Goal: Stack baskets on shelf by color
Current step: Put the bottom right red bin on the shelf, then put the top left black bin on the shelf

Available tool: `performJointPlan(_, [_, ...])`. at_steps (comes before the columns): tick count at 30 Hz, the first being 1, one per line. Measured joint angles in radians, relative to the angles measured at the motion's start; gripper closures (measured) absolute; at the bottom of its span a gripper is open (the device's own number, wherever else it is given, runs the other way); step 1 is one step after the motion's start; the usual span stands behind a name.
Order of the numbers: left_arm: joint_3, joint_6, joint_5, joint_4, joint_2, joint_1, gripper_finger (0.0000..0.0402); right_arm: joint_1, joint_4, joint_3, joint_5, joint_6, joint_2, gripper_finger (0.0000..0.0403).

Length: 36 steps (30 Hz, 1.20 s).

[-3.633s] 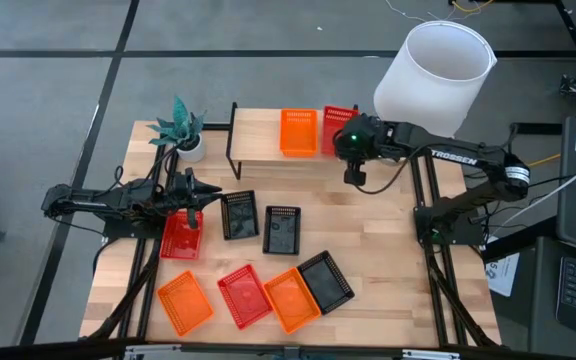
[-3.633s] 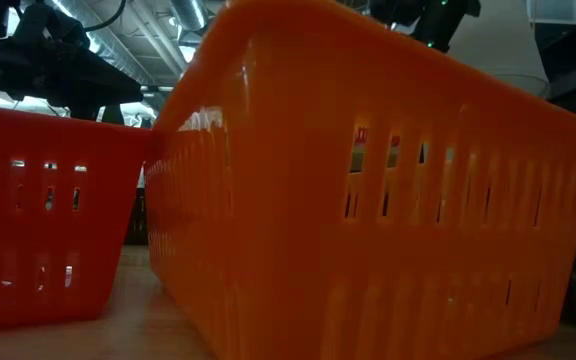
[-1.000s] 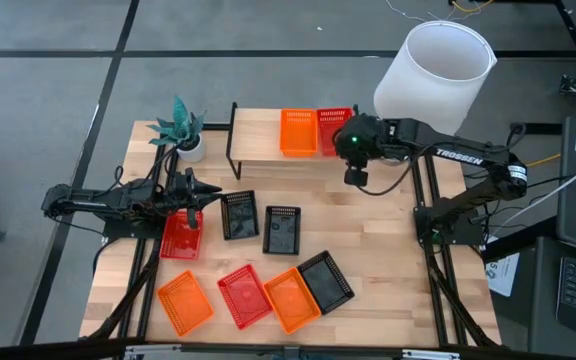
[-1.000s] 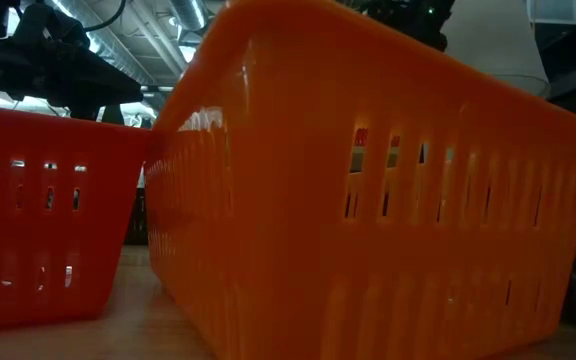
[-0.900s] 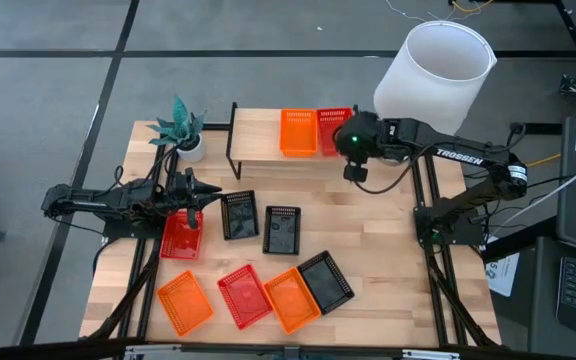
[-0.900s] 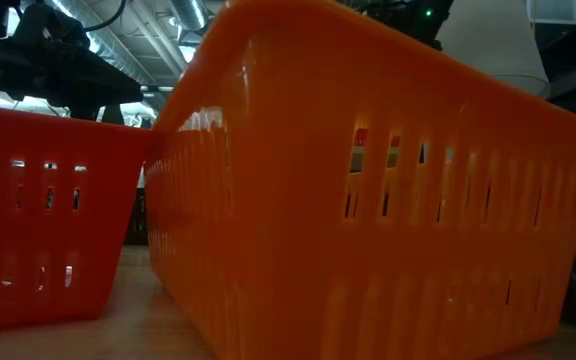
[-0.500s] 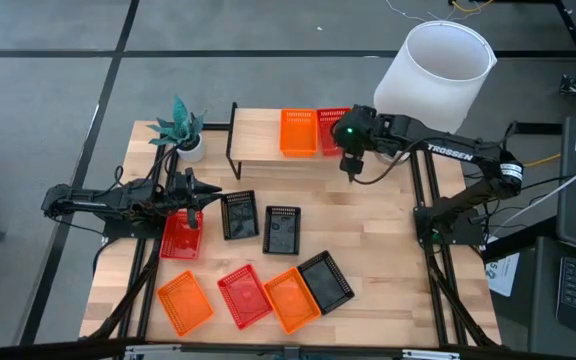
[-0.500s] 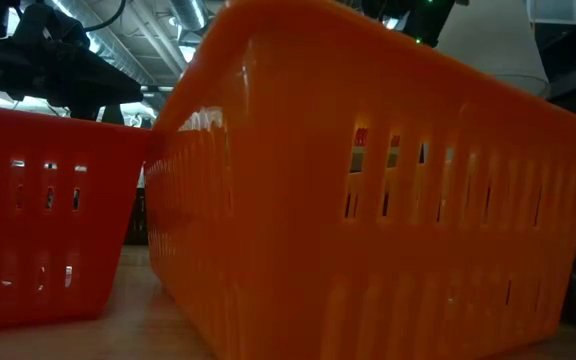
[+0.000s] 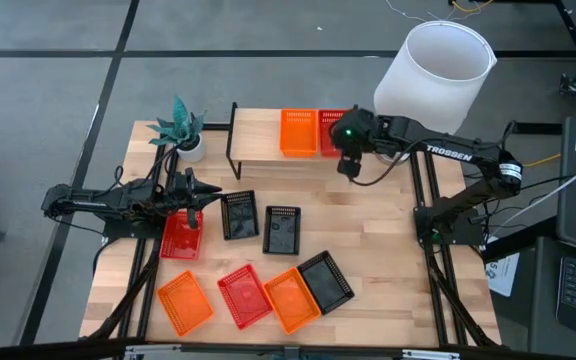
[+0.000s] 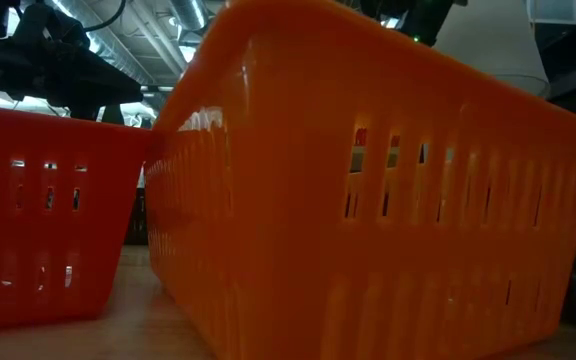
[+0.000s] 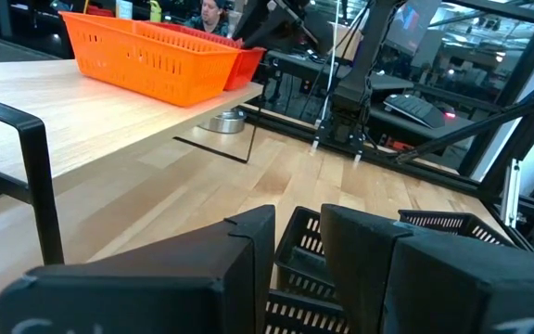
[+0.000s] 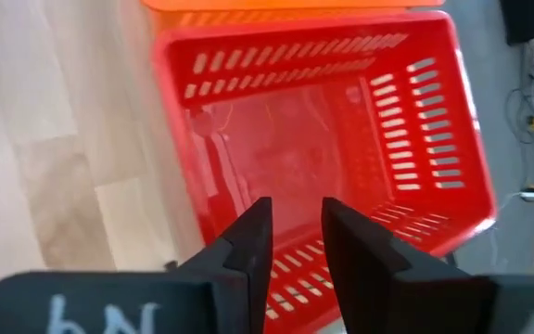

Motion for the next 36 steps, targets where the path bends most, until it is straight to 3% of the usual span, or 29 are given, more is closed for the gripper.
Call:
performJointPlan(7, [0.0,0.0,0.0,0.0,0.0,0.0,0.0319,0.023,-0.015,0.082,0.007,0.017,0.0,0.0304])
performJointPlan(11, [0.0,0.0,0.0,0.0,0.0,0.0,0.0319,0.077,-0.101,0.185,0.003,0.128,0.0,0.0304])
performJointPlan(18, [0.0,-0.105,0.081,-0.007,0.006,0.0,0.0319,0.194,-0.512,0.284,-0.219,0.469,-0.004,0.0304])
performJointPlan(24, [-0.001,-0.199,0.212,0.245,0.09,-0.022,0.0319,0.337,-0.613,0.152,-0.237,0.629,-0.083,0.0304])
performJointPlan(28, [0.0,-0.146,0.273,0.455,0.225,-0.07,0.0319,0.424,-0.611,0.015,-0.144,0.772,-0.173,0.0304])
performJointPlan(32, [0.058,-0.178,0.25,0.428,0.387,-0.096,0.0319,0.487,-0.567,-0.136,-0.109,0.929,-0.272,0.0304])
performJointPlan(36, [0.197,-0.202,0.222,0.34,0.565,-0.1,0.0319,0.536,-0.417,-0.282,-0.111,0.956,-0.35,0.0304])
